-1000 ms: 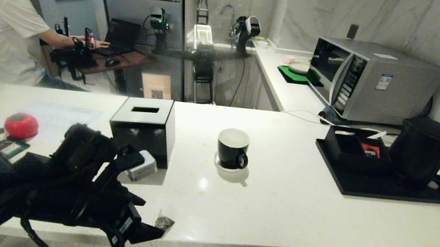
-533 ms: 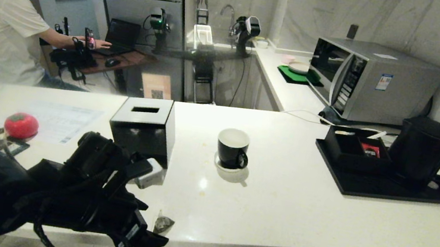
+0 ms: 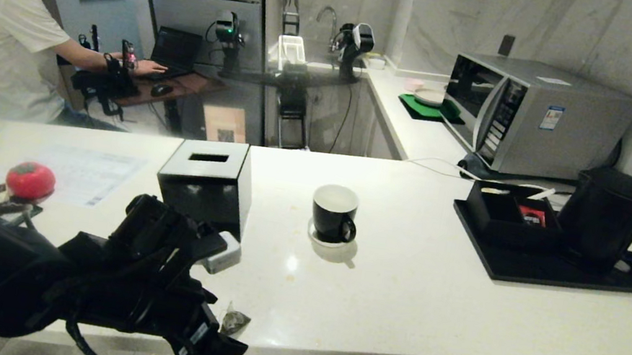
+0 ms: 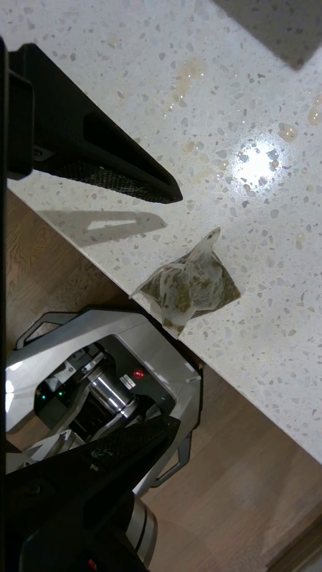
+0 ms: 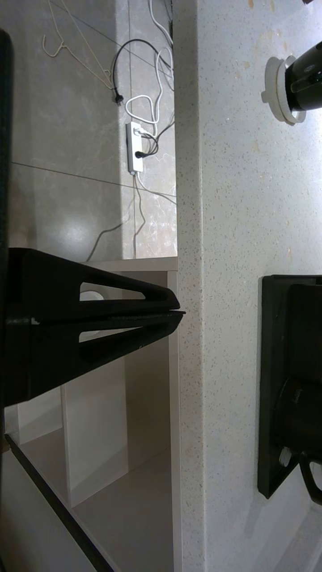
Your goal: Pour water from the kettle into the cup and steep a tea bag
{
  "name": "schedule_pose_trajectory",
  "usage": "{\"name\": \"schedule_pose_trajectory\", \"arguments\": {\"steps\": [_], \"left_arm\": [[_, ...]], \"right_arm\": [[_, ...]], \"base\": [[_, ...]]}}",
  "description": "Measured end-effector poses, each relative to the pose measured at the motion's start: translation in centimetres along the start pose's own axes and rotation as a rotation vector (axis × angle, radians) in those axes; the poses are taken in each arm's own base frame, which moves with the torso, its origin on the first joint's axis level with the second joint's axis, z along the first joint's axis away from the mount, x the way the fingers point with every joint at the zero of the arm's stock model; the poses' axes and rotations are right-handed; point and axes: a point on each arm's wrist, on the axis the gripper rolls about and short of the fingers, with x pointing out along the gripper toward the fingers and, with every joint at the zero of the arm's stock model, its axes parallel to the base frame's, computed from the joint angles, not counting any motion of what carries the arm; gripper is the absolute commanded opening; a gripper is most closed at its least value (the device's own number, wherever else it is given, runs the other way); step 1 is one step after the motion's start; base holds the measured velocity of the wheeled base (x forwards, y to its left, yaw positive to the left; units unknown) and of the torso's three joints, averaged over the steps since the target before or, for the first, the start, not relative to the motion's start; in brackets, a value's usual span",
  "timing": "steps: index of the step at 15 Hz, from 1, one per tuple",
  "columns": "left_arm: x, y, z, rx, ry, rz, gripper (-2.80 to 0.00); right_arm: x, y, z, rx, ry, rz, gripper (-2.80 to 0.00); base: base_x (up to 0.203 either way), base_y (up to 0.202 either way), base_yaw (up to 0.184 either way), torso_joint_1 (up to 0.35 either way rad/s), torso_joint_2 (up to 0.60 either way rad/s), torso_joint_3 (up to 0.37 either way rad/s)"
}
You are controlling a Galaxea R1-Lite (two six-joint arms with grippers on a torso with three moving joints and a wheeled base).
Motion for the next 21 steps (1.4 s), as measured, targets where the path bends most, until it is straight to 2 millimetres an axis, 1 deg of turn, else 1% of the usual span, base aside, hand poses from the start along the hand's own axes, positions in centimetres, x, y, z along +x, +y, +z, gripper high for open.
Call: {"name": "schedule_pose_trajectory", "arguments": {"steps": [12,13,21], "left_arm": [[1.0,0.4,0.0,-0.004,0.001,-0.001,0.0],[1.1,0.4,0.0,-0.005,0.004,-0.001,-2.8],[1.6,0.5,0.1,0.001,-0.01,0.001,-2.8]], "right_arm": [[0.0,0.0,0.0,0.0,0.0,0.0,-2.8],[0.0,0.0,0.0,0.0,0.001,0.0,-2.8],[0.0,0.0,0.0,0.0,0.001,0.0,-2.8]], "base": [[0.0,0.0,0.0,0.0,0.0,0.0],[0.0,0.0,0.0,0.0,0.0,0.0],[0.0,0.0,0.0,0.0,0.0,0.0]]}}
